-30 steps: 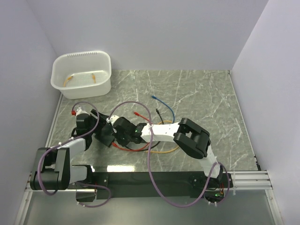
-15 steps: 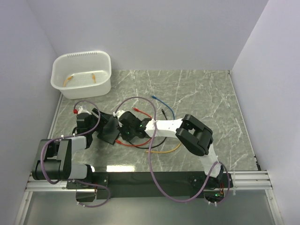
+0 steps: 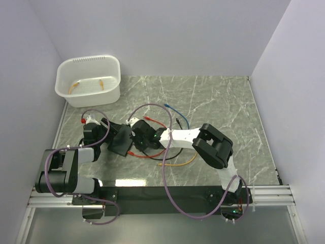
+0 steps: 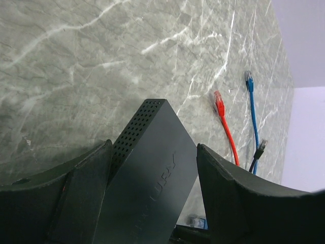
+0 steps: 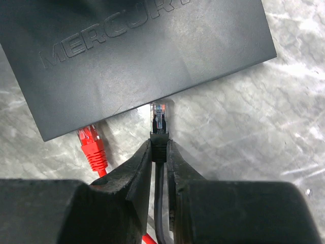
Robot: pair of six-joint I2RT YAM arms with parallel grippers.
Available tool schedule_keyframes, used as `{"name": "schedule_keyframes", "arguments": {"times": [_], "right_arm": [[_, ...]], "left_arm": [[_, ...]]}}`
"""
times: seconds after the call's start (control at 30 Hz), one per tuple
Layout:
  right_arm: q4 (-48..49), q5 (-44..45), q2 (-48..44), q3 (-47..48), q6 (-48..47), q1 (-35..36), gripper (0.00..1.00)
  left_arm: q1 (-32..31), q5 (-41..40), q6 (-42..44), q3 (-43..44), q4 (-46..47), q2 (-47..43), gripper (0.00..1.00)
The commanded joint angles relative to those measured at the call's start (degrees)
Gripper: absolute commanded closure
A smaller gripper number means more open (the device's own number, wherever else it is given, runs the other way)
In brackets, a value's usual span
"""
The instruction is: Insert the plug into the switch port
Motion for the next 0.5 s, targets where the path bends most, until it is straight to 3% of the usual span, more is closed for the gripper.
{"name": "schedule_keyframes", "arguments": {"times": [0.0, 0.47], "right_arm": [[3.81, 2.64, -3.65, -1.06, -0.58, 1.60, 1.00], [2.49, 3.09, -4.01, -0.62, -0.05, 4.15, 1.00]], "left_arm": [[-1.39, 4.75, -1.34, -1.22, -2.09, 1.11, 0.27], [-1.39, 3.08, -0.20, -1.66, -2.61, -0.82, 0.28]]}}
